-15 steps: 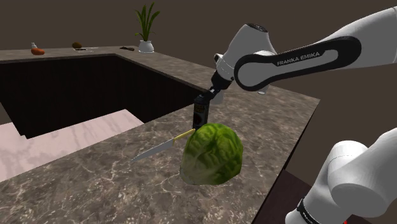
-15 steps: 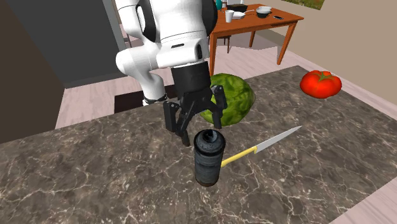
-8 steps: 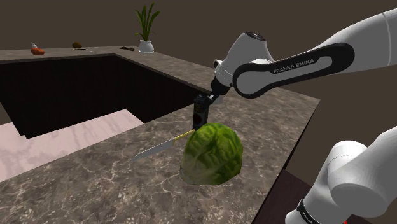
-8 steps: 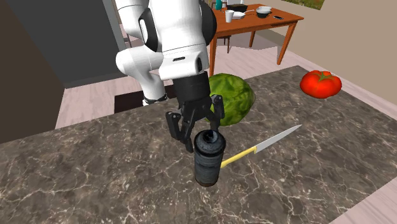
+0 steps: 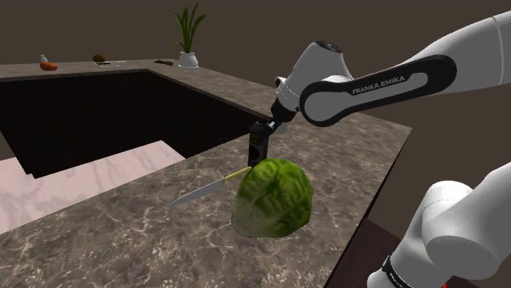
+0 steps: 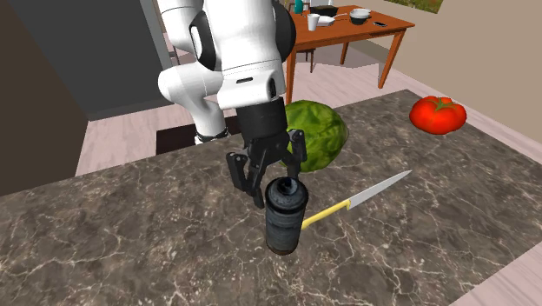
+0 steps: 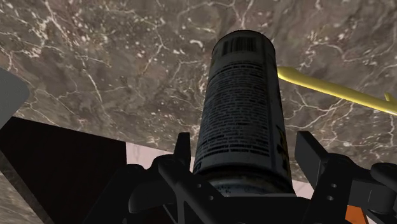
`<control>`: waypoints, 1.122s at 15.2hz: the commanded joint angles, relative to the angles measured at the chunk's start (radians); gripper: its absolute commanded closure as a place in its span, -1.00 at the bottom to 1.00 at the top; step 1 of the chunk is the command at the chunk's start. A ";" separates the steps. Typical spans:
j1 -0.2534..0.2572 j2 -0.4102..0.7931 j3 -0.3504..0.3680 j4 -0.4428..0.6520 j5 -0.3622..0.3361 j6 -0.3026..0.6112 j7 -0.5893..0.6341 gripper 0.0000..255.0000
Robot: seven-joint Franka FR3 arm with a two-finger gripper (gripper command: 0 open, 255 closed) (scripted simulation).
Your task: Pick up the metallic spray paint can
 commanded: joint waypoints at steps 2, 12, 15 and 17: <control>0.000 -0.010 0.000 0.017 0.001 -0.028 -0.001 1.00; 0.003 -0.042 -0.002 0.127 0.007 -0.170 -0.008 1.00; 0.004 -0.047 -0.002 0.163 0.008 -0.212 -0.010 1.00; 0.004 -0.048 -0.002 0.165 0.008 -0.214 -0.010 1.00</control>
